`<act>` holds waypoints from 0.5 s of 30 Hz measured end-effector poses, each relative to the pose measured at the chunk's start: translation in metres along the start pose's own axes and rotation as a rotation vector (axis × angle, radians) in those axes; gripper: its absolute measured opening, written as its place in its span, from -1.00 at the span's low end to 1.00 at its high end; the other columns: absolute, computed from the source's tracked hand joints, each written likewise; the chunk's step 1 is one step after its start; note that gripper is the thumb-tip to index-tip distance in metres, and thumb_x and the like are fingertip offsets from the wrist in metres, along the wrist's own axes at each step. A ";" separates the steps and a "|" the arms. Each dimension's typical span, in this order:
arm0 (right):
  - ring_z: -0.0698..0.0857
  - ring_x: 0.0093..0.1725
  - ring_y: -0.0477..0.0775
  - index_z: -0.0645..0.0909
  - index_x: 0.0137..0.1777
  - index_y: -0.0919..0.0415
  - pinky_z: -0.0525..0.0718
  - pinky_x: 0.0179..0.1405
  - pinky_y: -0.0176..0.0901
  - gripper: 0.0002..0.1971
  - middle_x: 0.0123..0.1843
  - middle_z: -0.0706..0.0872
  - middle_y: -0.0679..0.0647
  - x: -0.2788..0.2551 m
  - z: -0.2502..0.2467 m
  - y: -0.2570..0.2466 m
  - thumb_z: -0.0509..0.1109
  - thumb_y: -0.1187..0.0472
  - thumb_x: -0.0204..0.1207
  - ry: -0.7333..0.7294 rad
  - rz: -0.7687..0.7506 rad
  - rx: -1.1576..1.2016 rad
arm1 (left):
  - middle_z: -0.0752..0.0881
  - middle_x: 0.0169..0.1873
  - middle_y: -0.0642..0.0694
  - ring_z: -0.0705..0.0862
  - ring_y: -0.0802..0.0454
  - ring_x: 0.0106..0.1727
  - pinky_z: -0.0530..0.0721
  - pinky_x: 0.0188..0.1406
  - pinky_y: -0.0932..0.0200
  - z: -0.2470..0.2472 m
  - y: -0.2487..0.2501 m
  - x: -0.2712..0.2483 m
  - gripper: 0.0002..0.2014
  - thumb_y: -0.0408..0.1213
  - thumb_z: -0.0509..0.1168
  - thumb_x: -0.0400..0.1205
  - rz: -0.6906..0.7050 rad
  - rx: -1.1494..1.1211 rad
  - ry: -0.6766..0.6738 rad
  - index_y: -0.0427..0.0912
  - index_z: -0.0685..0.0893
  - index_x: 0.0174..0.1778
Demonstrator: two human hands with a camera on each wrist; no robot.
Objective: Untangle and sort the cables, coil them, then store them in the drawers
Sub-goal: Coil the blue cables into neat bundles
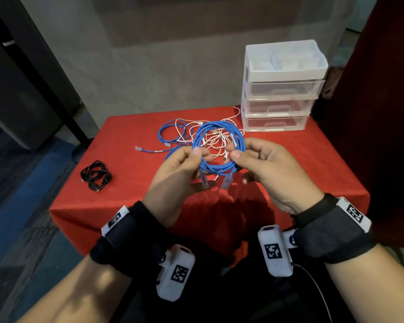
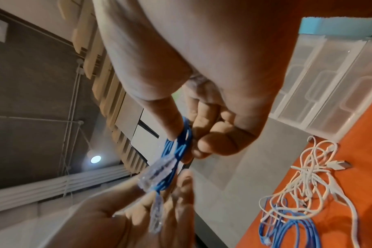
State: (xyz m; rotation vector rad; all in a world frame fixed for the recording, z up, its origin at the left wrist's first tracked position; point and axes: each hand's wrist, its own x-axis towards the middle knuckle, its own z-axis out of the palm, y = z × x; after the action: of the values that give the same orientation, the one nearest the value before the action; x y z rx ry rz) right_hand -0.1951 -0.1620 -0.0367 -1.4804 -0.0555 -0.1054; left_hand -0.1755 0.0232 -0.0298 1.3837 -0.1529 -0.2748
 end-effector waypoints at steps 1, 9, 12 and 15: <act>0.60 -0.18 0.05 0.74 0.18 0.26 0.52 -0.47 -0.26 -0.85 -0.07 0.76 0.22 0.001 0.000 0.002 0.42 0.34 0.66 -0.008 0.020 -0.003 | 0.78 -0.10 -0.09 0.73 -0.02 -0.10 0.78 0.01 -0.05 -0.005 0.001 0.001 -0.80 -0.21 0.22 0.79 0.015 0.020 0.003 -0.21 0.69 0.15; 0.67 -0.22 -0.06 0.73 0.10 0.22 0.54 -0.36 -0.17 -0.88 -0.10 0.84 0.23 0.014 0.013 0.044 0.42 0.19 0.69 -0.151 0.144 -0.263 | 0.80 -0.23 -0.05 0.69 0.10 -0.35 0.83 -0.21 0.14 -0.080 -0.024 0.027 -0.86 -0.28 0.26 0.78 -0.086 0.101 0.182 -0.18 0.73 0.07; 0.56 -0.25 -0.04 0.76 -0.03 0.17 0.49 -0.22 -0.10 -0.90 -0.29 0.63 0.09 0.026 0.010 0.071 0.49 0.15 0.64 -0.132 0.106 -0.470 | 0.76 -0.21 -0.13 0.74 -0.01 -0.33 0.83 -0.13 0.03 -0.136 -0.030 0.046 -0.91 -0.27 0.29 0.76 -0.125 0.089 0.357 -0.17 0.67 0.00; 0.56 -0.30 -0.04 0.75 -0.09 0.18 0.54 -0.16 -0.10 -0.90 -0.30 0.63 0.00 0.042 0.013 0.087 0.50 0.15 0.60 -0.122 0.048 -0.669 | 0.66 -0.29 -0.12 0.63 0.02 -0.37 0.79 -0.42 0.20 -0.187 -0.029 0.059 -0.88 -0.26 0.29 0.77 -0.163 0.151 0.513 -0.11 0.60 -0.10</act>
State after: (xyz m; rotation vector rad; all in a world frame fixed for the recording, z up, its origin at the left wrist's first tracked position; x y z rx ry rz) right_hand -0.1435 -0.1433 -0.1177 -2.1546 -0.0888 0.0102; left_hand -0.0718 0.1785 -0.0960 1.5767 0.3725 -0.0364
